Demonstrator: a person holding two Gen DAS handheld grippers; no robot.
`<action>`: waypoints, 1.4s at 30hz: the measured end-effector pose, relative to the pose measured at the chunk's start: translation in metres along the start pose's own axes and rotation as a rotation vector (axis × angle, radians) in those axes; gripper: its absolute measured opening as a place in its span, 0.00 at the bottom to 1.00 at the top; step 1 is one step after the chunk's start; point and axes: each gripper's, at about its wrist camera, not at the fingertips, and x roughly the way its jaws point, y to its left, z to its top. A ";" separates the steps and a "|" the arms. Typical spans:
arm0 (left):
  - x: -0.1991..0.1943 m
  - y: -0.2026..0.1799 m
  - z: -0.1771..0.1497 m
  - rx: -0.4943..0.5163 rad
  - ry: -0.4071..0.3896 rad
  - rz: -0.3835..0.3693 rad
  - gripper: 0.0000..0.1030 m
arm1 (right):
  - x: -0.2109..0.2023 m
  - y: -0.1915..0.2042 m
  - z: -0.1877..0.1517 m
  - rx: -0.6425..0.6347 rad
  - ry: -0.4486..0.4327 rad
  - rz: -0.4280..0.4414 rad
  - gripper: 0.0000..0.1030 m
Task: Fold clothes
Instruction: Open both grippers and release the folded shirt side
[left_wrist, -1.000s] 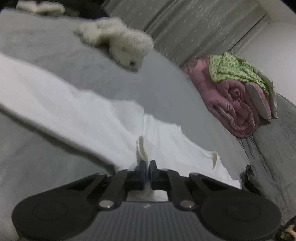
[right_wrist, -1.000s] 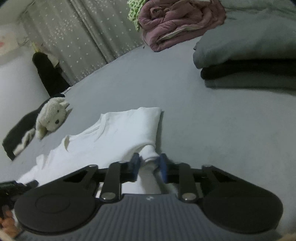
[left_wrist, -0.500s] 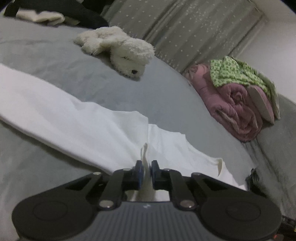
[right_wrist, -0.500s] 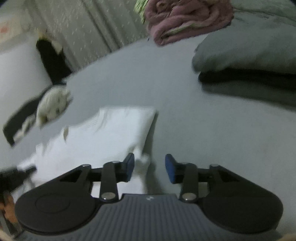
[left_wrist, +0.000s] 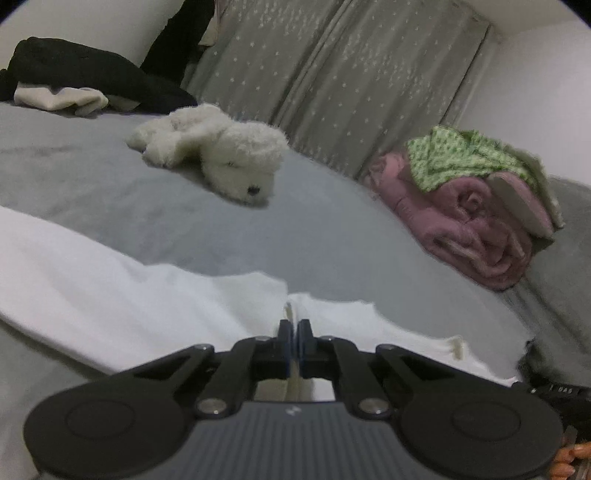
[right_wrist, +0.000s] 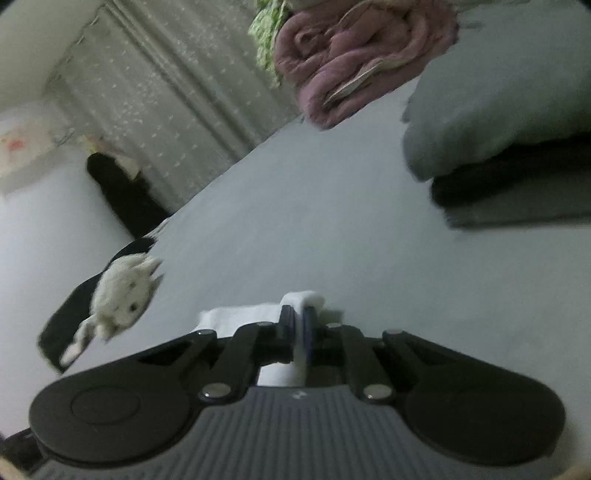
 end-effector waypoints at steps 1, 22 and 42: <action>0.002 0.001 -0.001 -0.003 0.013 0.007 0.03 | 0.004 -0.002 -0.004 0.000 0.004 -0.021 0.07; -0.020 -0.096 -0.002 0.226 0.153 -0.117 0.30 | -0.040 0.019 -0.019 -0.183 0.158 -0.024 0.34; 0.114 -0.341 -0.065 0.748 0.601 -0.097 0.34 | -0.041 0.002 -0.033 -0.184 0.118 0.120 0.34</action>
